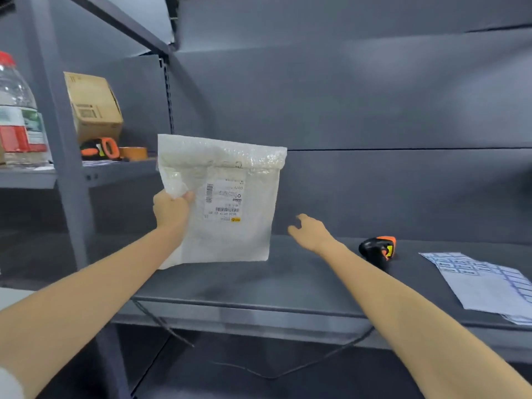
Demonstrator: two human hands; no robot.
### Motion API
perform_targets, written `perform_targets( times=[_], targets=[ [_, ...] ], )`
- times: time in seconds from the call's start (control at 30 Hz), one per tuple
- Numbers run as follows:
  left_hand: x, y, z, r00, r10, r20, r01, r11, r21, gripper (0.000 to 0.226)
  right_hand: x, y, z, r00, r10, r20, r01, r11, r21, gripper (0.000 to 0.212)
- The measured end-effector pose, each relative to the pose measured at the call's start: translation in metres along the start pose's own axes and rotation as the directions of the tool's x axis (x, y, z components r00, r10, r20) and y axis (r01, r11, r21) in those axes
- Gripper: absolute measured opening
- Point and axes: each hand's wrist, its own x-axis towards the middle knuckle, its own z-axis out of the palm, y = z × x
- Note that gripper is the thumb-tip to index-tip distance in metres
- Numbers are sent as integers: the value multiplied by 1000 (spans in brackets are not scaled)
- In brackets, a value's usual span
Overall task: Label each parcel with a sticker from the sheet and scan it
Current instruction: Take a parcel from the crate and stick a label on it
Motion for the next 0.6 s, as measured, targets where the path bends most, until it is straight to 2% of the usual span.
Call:
perform_targets(
  times=[0.07, 0.17, 0.2, 0.27, 0.33, 0.4, 0.5, 0.6],
  targets=[
    [-9, -4, 26, 998, -58, 16, 59, 996, -61, 7, -5, 11, -3, 997, 83, 1, -83, 984, 156, 54],
    [-23, -5, 60, 982, -188, -10, 184, 969, -166, 25, -12, 21, 4, 970, 240, -45, -198, 880, 431, 27],
    [-29, -6, 71, 968, -251, -25, 240, 948, -211, 28, -16, 22, 8, 950, 310, -33, -241, 799, 551, 29],
    [-40, -7, 90, 924, -381, -32, 354, 883, -310, 23, -20, 28, 22, 914, 402, 62, -294, 549, 783, 52],
    [-52, -9, 105, 879, -476, 9, 443, 811, -382, 12, -26, 29, 34, 919, 373, 124, -248, 305, 920, 71],
    [-62, -12, 117, 858, -511, 43, 480, 769, -422, 9, -27, 27, 41, 951, 288, 111, -159, 150, 976, 69],
    [-74, -16, 130, 846, -526, 87, 507, 743, -437, 13, -24, 23, 37, 968, 252, 9, -23, 54, 998, 59],
    [-80, -21, 134, 844, -491, 215, 534, 738, -412, 19, -19, 30, 28, 933, 354, -65, 55, 39, 998, 53]
  ],
)
